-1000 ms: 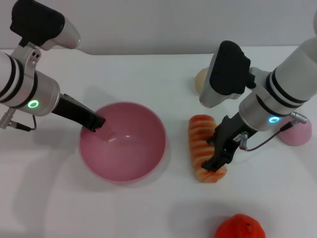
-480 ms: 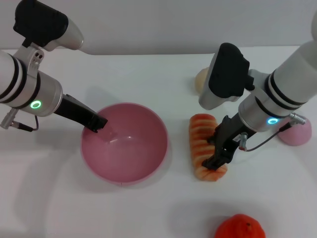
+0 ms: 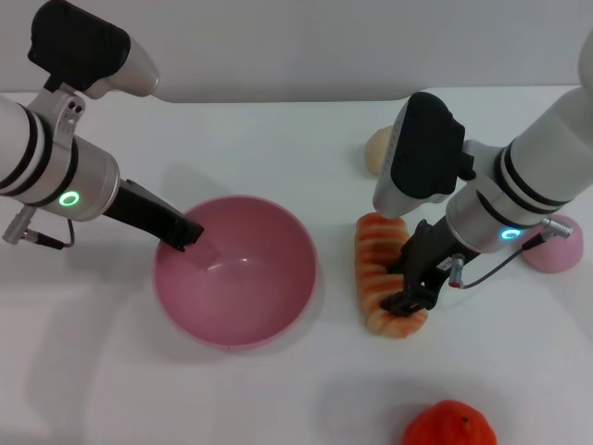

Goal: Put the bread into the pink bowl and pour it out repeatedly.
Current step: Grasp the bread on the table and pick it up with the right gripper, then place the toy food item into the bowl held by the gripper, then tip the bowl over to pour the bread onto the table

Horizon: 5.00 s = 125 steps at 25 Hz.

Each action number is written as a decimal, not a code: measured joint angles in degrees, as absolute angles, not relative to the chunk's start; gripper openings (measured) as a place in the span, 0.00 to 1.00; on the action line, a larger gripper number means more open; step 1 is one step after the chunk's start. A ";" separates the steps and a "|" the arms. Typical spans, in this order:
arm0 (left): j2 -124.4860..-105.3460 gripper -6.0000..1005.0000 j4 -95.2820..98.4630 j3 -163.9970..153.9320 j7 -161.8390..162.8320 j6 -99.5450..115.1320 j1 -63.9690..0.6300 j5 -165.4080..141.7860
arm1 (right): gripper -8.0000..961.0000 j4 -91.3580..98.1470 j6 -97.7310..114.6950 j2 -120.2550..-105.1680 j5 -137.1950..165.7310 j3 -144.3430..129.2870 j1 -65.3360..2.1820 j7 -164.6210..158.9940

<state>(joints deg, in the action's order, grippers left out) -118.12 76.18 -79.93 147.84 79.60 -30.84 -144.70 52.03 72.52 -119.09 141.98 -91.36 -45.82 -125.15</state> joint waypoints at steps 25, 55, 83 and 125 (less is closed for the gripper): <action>-118.12 0.05 76.20 -80.24 147.83 79.57 -30.76 -144.40 | 0.30 57.96 71.65 -119.05 144.29 -91.40 -42.03 -125.67; -117.95 0.05 75.68 -80.22 147.83 79.98 -30.73 -144.40 | 0.14 95.96 73.78 -119.63 136.51 -89.23 -31.72 -127.58; -118.13 0.05 75.67 -80.42 147.72 79.54 -31.00 -144.41 | 0.22 92.68 74.80 -119.80 134.90 -101.98 -34.35 -128.77; -118.44 0.05 76.06 -92.37 148.26 69.03 -34.36 -140.47 | 0.45 78.54 66.22 -119.20 53.07 -80.95 3.69 -58.26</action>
